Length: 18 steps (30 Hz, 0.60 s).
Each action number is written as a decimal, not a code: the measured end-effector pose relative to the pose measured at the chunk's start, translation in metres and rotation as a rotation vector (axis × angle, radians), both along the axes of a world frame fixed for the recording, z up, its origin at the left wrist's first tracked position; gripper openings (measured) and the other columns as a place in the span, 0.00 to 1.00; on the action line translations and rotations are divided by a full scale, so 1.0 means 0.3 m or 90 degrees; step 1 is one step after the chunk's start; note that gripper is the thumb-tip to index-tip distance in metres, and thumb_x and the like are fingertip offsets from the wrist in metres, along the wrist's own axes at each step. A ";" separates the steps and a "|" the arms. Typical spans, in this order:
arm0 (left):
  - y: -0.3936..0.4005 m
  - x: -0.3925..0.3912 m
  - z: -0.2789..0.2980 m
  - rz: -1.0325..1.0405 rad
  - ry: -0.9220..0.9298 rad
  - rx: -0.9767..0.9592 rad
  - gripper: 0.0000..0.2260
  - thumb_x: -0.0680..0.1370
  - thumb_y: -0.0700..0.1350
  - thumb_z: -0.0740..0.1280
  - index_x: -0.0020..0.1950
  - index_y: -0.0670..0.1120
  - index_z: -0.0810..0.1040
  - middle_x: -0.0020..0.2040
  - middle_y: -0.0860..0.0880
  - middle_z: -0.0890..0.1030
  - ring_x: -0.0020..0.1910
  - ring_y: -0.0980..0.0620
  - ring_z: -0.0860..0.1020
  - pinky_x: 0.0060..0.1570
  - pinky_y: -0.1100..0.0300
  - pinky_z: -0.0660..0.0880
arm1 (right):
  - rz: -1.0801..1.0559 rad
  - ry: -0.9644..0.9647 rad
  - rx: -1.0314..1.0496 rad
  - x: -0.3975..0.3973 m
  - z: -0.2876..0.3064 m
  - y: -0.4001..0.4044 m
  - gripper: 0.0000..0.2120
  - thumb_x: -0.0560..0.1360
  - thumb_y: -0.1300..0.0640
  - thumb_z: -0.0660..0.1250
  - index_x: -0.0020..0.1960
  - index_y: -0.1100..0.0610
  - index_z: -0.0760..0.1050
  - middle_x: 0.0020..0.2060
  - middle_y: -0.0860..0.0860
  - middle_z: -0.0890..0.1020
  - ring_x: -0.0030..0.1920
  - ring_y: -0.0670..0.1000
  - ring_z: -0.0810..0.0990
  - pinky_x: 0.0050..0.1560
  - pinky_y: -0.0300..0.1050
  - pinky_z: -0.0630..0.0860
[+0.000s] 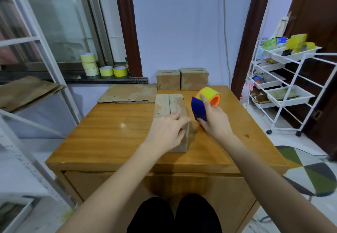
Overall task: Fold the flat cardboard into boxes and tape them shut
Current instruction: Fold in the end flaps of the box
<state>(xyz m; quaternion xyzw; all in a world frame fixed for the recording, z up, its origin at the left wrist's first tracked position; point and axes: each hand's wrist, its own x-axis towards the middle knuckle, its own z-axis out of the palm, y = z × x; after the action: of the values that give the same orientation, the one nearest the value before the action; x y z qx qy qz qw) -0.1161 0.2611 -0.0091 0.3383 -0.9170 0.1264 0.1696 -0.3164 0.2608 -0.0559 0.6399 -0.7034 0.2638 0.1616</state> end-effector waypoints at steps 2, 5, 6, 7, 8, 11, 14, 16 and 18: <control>-0.004 0.000 0.002 -0.004 -0.020 -0.008 0.19 0.82 0.53 0.55 0.73 0.61 0.62 0.72 0.49 0.69 0.62 0.50 0.75 0.50 0.58 0.74 | 0.072 -0.006 -0.033 -0.015 -0.039 0.018 0.36 0.73 0.60 0.71 0.76 0.56 0.58 0.52 0.58 0.81 0.50 0.60 0.79 0.45 0.52 0.76; -0.017 0.001 0.013 -0.013 -0.073 -0.020 0.18 0.82 0.52 0.53 0.72 0.60 0.62 0.64 0.48 0.73 0.45 0.50 0.76 0.37 0.59 0.67 | 0.170 -0.026 -0.053 -0.040 -0.063 0.056 0.31 0.73 0.62 0.71 0.72 0.52 0.63 0.52 0.58 0.80 0.50 0.60 0.80 0.46 0.54 0.78; -0.018 -0.003 0.021 -0.013 -0.100 -0.024 0.18 0.82 0.52 0.53 0.72 0.59 0.62 0.61 0.47 0.74 0.40 0.50 0.72 0.35 0.59 0.64 | 0.198 -0.024 -0.047 -0.047 -0.070 0.069 0.31 0.73 0.62 0.71 0.70 0.49 0.61 0.52 0.58 0.79 0.49 0.60 0.80 0.45 0.53 0.79; -0.018 -0.011 0.031 -0.012 -0.127 -0.032 0.17 0.82 0.51 0.53 0.71 0.57 0.64 0.59 0.45 0.75 0.38 0.50 0.69 0.35 0.59 0.62 | 0.218 -0.020 -0.042 -0.052 -0.076 0.084 0.30 0.73 0.62 0.71 0.68 0.48 0.60 0.52 0.58 0.79 0.48 0.60 0.80 0.44 0.52 0.78; -0.015 -0.020 0.042 -0.011 -0.152 -0.041 0.17 0.81 0.50 0.54 0.70 0.56 0.65 0.57 0.44 0.75 0.37 0.50 0.67 0.35 0.58 0.63 | 0.227 -0.018 -0.040 -0.055 -0.083 0.100 0.30 0.72 0.63 0.71 0.67 0.47 0.60 0.52 0.58 0.78 0.47 0.60 0.80 0.43 0.51 0.78; 0.009 -0.052 0.065 -0.001 -0.209 -0.061 0.13 0.80 0.49 0.55 0.64 0.50 0.69 0.52 0.43 0.76 0.36 0.48 0.67 0.35 0.56 0.65 | 0.219 -0.023 -0.041 -0.074 -0.102 0.151 0.28 0.71 0.66 0.70 0.64 0.49 0.62 0.51 0.58 0.78 0.44 0.60 0.80 0.40 0.47 0.75; 0.036 -0.070 0.069 0.019 -0.246 -0.064 0.12 0.81 0.48 0.55 0.63 0.49 0.70 0.54 0.41 0.74 0.38 0.48 0.67 0.35 0.56 0.63 | 0.204 -0.031 -0.017 -0.100 -0.124 0.196 0.27 0.69 0.69 0.69 0.60 0.49 0.62 0.50 0.58 0.78 0.39 0.58 0.79 0.37 0.45 0.71; 0.044 -0.074 0.066 0.037 -0.257 -0.062 0.13 0.81 0.47 0.55 0.64 0.49 0.71 0.58 0.39 0.73 0.43 0.47 0.72 0.36 0.57 0.64 | 0.198 -0.059 0.012 -0.114 -0.138 0.220 0.26 0.70 0.69 0.68 0.59 0.48 0.61 0.50 0.57 0.77 0.35 0.54 0.75 0.35 0.42 0.67; 0.043 -0.076 0.059 0.045 -0.263 -0.055 0.15 0.81 0.48 0.55 0.67 0.50 0.71 0.63 0.37 0.71 0.49 0.46 0.75 0.38 0.57 0.65 | 0.187 -0.092 0.034 -0.123 -0.155 0.242 0.24 0.72 0.68 0.67 0.57 0.46 0.61 0.49 0.55 0.76 0.33 0.51 0.71 0.35 0.42 0.65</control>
<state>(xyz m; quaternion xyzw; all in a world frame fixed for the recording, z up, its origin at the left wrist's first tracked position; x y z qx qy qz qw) -0.1390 0.2742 0.0086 0.3294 -0.9136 0.2380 -0.0123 -0.3535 0.3333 -0.1026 0.7196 -0.6185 0.3112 0.0536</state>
